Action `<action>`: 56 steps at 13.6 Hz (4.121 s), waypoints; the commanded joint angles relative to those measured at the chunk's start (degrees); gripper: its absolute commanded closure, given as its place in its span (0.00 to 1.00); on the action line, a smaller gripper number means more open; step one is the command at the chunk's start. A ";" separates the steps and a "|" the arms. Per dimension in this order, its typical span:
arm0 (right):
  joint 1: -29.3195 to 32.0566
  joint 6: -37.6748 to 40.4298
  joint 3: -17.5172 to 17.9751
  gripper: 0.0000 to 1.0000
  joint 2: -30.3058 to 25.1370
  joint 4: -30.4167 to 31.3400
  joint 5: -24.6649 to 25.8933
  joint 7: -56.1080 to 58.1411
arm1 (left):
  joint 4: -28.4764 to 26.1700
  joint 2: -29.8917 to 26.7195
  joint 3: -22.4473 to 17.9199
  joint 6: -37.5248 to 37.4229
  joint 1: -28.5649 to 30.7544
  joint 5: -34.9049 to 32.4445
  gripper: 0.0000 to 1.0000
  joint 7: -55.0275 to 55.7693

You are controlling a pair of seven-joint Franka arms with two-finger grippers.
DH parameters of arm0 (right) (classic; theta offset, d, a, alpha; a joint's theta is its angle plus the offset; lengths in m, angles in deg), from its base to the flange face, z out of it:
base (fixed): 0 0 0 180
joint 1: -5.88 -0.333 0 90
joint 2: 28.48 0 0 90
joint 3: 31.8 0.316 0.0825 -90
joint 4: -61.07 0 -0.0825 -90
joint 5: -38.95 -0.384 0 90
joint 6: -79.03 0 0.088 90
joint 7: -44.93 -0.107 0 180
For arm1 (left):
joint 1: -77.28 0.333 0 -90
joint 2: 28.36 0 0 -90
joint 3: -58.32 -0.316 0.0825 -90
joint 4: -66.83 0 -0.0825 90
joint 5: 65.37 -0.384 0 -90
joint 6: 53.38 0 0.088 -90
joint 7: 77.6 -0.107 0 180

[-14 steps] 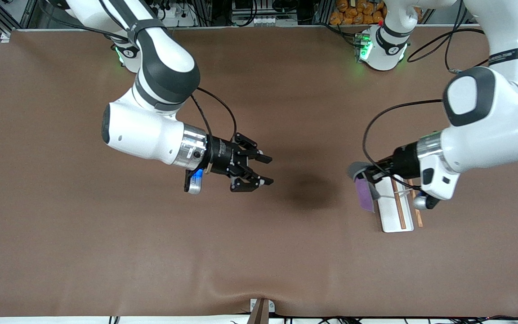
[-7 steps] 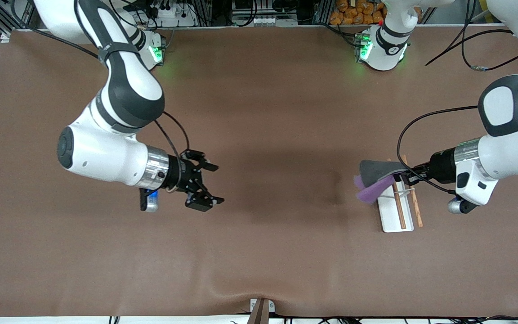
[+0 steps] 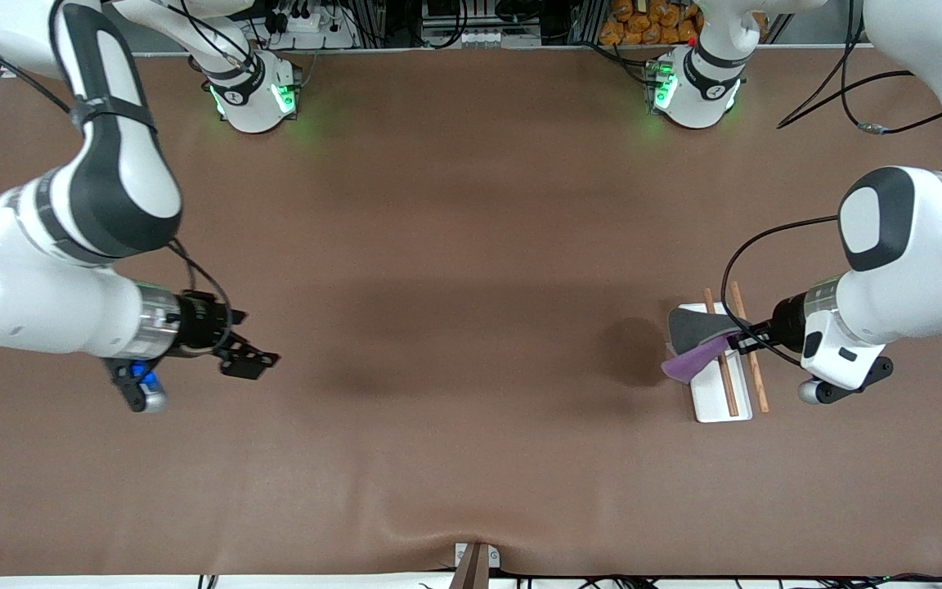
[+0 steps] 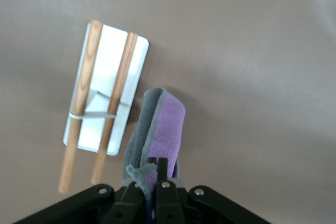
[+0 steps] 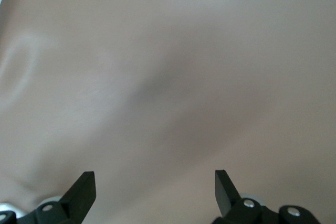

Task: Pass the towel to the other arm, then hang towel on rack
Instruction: 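Move the towel over the dowel rack while the right gripper retracts, then lower the towel across the wooden dowels with the left gripper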

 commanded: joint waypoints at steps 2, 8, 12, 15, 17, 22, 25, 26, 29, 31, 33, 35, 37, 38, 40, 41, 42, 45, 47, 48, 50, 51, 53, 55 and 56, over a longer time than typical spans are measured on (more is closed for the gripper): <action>5.72 3.79 0.98 0.00 -2.52 0.52 6.44 13.65 | -0.15 1.07 0.10 1.62 -0.35 -4.84 1.00 -0.54; 14.16 6.52 0.89 0.00 -10.59 2.35 18.75 42.59 | -1.99 1.16 -0.25 1.18 2.55 -7.06 1.00 -3.95; 15.59 4.15 0.98 0.00 -17.36 9.89 18.58 43.93 | -2.87 1.43 -0.25 1.10 6.67 -7.06 1.00 -10.38; 15.41 -2.69 1.15 0.00 -23.69 21.31 18.58 43.92 | -3.40 1.69 -0.08 1.18 9.93 -6.97 1.00 -15.21; 15.14 -2.98 1.33 0.00 -23.62 20.92 18.58 43.57 | -3.31 2.74 -0.08 1.53 10.98 -6.97 1.00 -16.27; 10.67 3.18 1.33 0.00 -21.42 11.16 26.90 42.87 | -3.22 4.06 0.01 1.89 12.48 -6.27 1.00 -17.86; 10.48 8.72 1.16 0.00 -21.69 9.22 19.22 43.48 | -3.13 4.50 0.01 2.06 12.57 -6.27 1.00 -17.86; 10.83 7.41 1.15 0.00 -22.38 10.44 18.33 43.57 | -3.13 4.68 -0.08 2.06 12.83 -6.27 1.00 -17.86; 10.75 0.48 1.15 0.00 -29.05 21.40 17.96 43.66 | -3.13 5.47 0.01 2.85 13.89 -6.27 1.00 -18.91; 10.84 -0.24 1.15 0.00 -29.07 21.79 17.70 43.57 | -3.05 6.00 0.01 3.38 14.68 -6.18 1.00 -19.97; 10.75 0.19 1.15 0.00 -28.11 18.99 17.88 43.49 | -3.05 6.61 0.01 3.64 14.86 -6.18 1.00 -20.06; 11.01 0.89 1.15 0.00 -27.40 17.66 17.79 43.49 | -3.05 6.79 0.01 3.82 14.86 -6.09 1.00 -19.97; 11.01 1.16 1.15 0.00 -27.40 17.65 17.70 43.49 | -3.05 6.79 0.01 3.82 14.86 -6.09 0.87 -19.97; 11.10 1.33 1.07 0.00 -27.40 17.13 17.88 43.40 | -3.05 6.79 0.01 3.82 14.94 -6.09 0.72 -19.97; 11.71 3.17 0.98 0.00 -27.14 14.68 17.70 43.40 | -3.13 6.79 0.01 3.82 15.29 -6.09 0.53 -20.14; 11.63 3.44 0.98 0.00 -26.96 14.41 17.70 43.40 | -3.13 6.88 0.10 3.82 15.91 -6.09 0.33 -20.41; 11.45 3.53 1.07 0.00 -26.96 14.14 18.05 43.48 | -3.13 6.88 0.10 3.82 15.91 -6.09 0.23 -20.93; 11.36 3.80 0.54 0.00 -27.40 14.14 17.61 43.40 | -3.05 6.62 0.10 3.82 16.44 -6.09 0.00 -21.99; 10.84 3.10 -1.91 0.00 -27.40 14.05 15.70 43.40 | -2.78 5.74 0.19 3.38 16.09 -6.09 0.00 -22.08; 10.75 3.01 -3.57 0.00 -27.40 13.96 12.81 43.57 | -2.96 4.43 0.19 3.03 15.91 -6.09 0.00 -22.08; 8.91 3.09 -5.87 0.00 -27.49 13.88 12.42 43.66 | -2.78 1.53 0.45 0.76 15.74 -6.09 0.00 -21.99; 8.90 3.18 -5.79 0.00 -27.49 13.79 12.34 43.66 | -2.78 0.04 1.32 -0.65 15.74 -6.18 0.00 -21.21; 9.08 3.09 -5.18 0.00 -27.49 13.79 12.69 43.66 | -2.78 -4.18 2.82 -3.72 15.74 -6.35 0.00 -21.11; 9.17 3.09 -4.47 0.00 -27.40 13.70 13.92 43.66 | -2.35 -7.35 3.70 -4.35 15.82 -6.53 0.00 -22.16; 9.08 3.18 -4.38 0.00 -27.31 13.35 14.01 43.66 | -1.82 -8.75 4.31 -4.35 15.82 -6.53 0.00 -22.17</action>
